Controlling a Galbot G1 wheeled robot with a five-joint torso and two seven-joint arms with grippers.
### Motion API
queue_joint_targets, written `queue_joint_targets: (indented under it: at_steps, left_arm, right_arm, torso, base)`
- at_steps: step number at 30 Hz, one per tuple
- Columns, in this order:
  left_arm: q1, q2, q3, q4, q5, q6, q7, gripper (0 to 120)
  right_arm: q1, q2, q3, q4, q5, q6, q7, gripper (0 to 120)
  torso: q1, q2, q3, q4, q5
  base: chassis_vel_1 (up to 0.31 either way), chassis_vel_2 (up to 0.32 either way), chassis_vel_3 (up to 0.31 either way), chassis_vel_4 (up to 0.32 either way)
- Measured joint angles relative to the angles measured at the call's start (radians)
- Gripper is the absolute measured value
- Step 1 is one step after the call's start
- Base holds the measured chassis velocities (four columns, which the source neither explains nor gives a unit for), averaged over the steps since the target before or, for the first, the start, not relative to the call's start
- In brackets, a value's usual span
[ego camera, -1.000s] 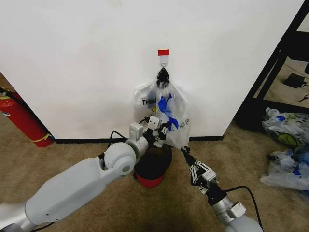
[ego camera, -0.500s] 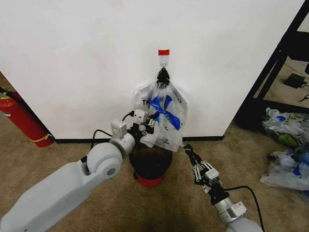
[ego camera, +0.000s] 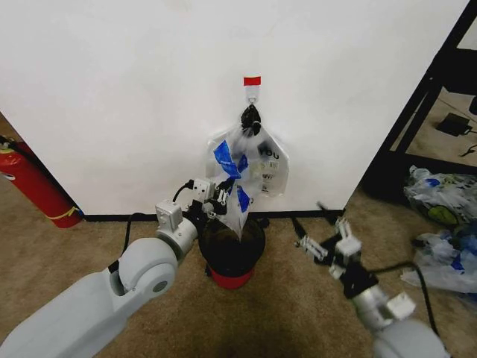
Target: Pick up the garbage bag from the wall and place it over the trash bin.
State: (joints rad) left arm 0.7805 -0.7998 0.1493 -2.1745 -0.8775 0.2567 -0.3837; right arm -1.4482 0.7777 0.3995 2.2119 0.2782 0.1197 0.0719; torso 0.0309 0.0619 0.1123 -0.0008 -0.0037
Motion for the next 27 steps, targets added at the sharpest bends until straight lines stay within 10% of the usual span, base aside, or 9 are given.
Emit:
queue_joint_targets:
  at_steps: [11,27]
  left_arm:
    - [-0.044,-0.026,0.070,0.026,-0.009,0.002,-0.001,0]
    - [-0.019,-0.022,0.079,0.011,0.004,-0.002,-0.006,0]
  right_arm:
    - [0.340,-0.083,-0.267,-0.176,-0.013,-0.071,-0.001,99]
    - [0.563,0.055,-0.519,-0.347,-0.307,-0.119,0.012,57]
  torso:
    - [0.000,0.000,0.000,-0.0006,0.0000]
    - [0.000,0.000,0.000,-0.0009,-0.0003]
  base:
    - [0.000,0.000,0.000,0.000]
    - [0.000,0.000,0.000,0.000]
